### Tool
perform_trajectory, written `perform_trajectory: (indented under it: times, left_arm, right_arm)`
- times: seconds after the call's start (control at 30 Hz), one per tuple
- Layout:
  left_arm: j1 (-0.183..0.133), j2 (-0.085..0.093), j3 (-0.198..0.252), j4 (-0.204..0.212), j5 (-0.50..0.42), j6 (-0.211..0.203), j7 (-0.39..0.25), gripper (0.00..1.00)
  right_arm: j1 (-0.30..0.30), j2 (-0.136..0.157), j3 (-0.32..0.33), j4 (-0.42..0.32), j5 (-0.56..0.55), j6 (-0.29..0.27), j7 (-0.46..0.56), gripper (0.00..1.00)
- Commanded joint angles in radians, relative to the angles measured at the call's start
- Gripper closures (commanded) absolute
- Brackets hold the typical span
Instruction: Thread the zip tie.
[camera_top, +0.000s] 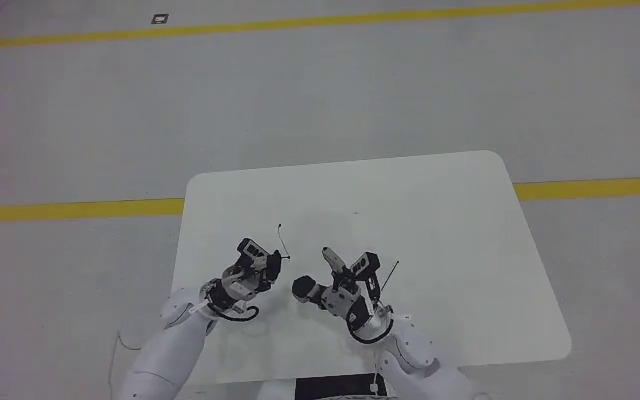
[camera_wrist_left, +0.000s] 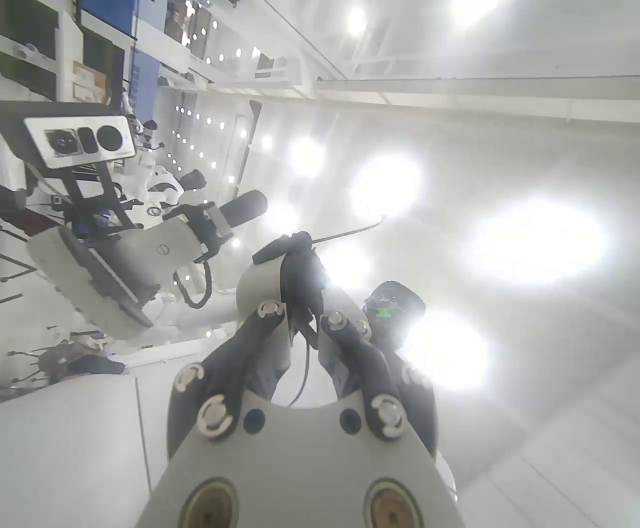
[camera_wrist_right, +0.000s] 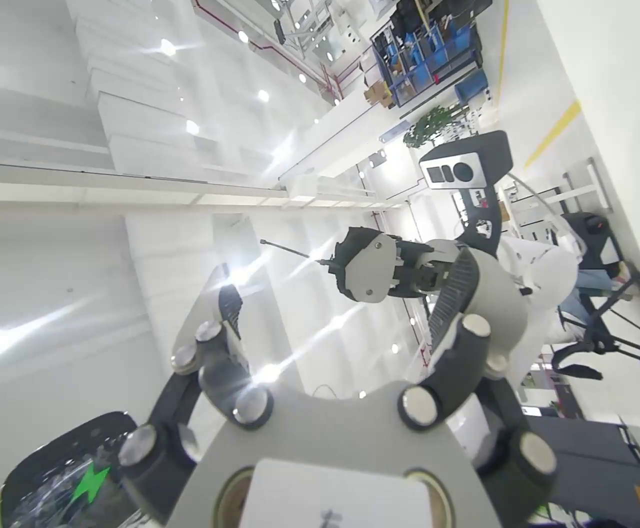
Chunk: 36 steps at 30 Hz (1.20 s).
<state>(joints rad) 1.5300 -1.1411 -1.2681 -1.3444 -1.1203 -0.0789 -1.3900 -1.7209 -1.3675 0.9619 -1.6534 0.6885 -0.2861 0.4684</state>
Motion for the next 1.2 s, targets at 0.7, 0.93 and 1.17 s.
perform_trajectory:
  times: [0.7, 0.93, 1.17]
  left_arm:
    - [-0.004, 0.001, 0.002, -0.001, 0.015, -0.005, 0.000, 1.00]
    - [-0.004, 0.001, 0.002, -0.001, 0.015, -0.005, 0.000, 1.00]
    - [-0.004, 0.001, 0.002, -0.001, 0.015, -0.005, 0.000, 1.00]
  right_arm:
    - [0.019, -0.006, -0.029, 0.009, 0.080, -0.026, 0.026, 0.62]
    - [0.022, -0.007, -0.041, 0.014, 0.104, -0.027, 0.035, 0.70]
    - [0.025, -0.009, -0.053, 0.016, 0.113, -0.026, 0.037, 0.75]
